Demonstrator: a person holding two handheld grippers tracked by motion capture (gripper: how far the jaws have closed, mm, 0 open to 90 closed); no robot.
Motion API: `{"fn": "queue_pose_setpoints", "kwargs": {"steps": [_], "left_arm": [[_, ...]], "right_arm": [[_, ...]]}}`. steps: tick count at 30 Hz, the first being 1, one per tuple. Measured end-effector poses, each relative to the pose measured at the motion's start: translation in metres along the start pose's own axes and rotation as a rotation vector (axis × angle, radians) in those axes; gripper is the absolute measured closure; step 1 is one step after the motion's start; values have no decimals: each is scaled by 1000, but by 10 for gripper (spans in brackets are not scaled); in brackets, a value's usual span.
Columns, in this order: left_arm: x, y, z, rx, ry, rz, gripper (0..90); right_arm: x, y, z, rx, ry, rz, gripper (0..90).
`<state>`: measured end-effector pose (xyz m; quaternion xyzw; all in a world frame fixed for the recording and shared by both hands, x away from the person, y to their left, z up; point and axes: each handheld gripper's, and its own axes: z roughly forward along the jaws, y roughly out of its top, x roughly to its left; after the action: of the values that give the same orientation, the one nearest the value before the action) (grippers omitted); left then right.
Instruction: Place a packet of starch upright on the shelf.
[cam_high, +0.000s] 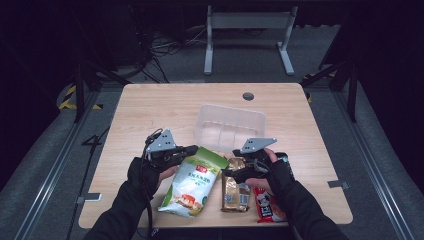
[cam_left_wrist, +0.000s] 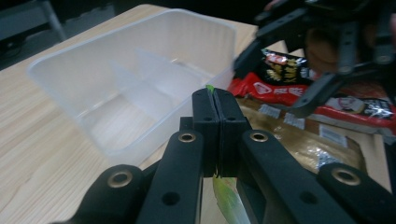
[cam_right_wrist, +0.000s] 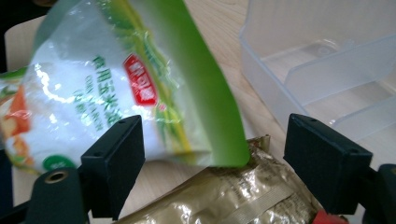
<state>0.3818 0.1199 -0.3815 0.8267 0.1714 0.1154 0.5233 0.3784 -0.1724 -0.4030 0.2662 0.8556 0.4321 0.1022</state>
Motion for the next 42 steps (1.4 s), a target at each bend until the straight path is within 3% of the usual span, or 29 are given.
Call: {"fn": "queue_pose_setpoints", "kwargs": {"steps": [3, 13, 14, 18, 21, 26, 28, 30, 32, 34, 39, 42], "left_arm": [[-5, 5, 3, -2, -21, 22, 893], [-23, 19, 15, -18, -89, 88, 891], [-25, 19, 16, -17, -86, 94, 891], [-24, 19, 16, -17, -79, 87, 887], [-24, 17, 15, -15, -69, 86, 880], [-19, 12, 13, -14, -65, 57, 861], [-17, 10, 13, 25, -55, 57, 777], [-17, 7, 13, 80, -25, 48, 588], [-14, 1, 14, 130, -42, 21, 494], [-12, -2, 16, 188, -55, -8, 322], [-12, -9, 22, 275, -107, -42, 220], [-14, -11, 27, 311, -109, -35, 221]], "right_arm": [[-2, 0, 6, 9, 26, -4, 209], [-1, -1, 5, 18, 36, -46, 219], [0, -2, 6, 22, 42, -52, 257], [3, -3, 7, 33, 66, -77, 551], [3, -4, 5, 27, 65, -88, 834], [4, -7, 5, 10, 75, -98, 900], [6, -7, 4, 8, 71, -112, 900], [5, -7, 4, 9, 72, -110, 900], [6, -8, 3, 4, 72, -113, 900], [6, -7, 2, 5, 69, -120, 900], [6, -7, 2, 0, 67, -120, 900], [6, -7, 1, -4, 66, -123, 900]]}}
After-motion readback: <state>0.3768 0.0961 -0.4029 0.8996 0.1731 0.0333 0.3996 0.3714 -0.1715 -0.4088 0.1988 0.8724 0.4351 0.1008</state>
